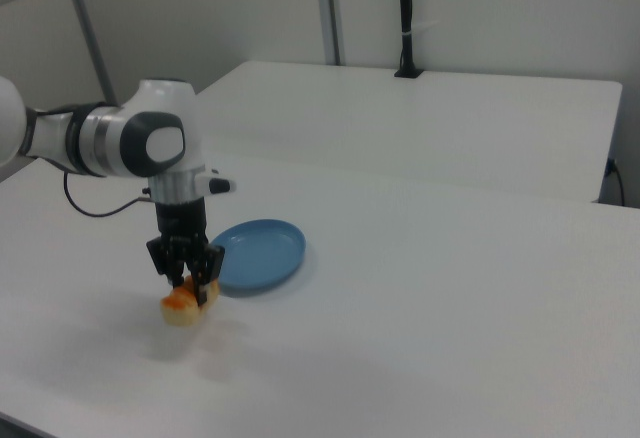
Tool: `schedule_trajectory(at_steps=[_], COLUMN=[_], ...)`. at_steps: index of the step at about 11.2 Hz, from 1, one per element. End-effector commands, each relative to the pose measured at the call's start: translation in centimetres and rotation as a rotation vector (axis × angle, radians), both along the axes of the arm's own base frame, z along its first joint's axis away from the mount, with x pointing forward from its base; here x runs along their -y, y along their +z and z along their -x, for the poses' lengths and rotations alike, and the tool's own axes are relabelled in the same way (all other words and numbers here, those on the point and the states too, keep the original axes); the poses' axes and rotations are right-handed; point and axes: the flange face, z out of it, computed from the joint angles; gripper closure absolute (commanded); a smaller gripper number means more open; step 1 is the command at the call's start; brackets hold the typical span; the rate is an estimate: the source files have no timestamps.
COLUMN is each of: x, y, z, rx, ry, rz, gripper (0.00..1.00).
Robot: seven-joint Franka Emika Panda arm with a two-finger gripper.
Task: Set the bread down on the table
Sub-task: 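Lift the bread off the plate and carry it beside the plate, then lower the bread onto the table and open the gripper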
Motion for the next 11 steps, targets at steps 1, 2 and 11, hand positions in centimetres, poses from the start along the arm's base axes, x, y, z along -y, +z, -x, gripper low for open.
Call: schedule_trajectory(at_steps=[1,2,11], x=[0.1,0.1,0.2], y=[-4.7,-5.6,10.9], z=[1.6,1.2,-5.6], rx=[-0.044,-0.031,0.161], ry=[-0.022,-0.038,-0.052], rz=[-0.010,0.002,0.007], gripper=[0.57,0.47,0.00])
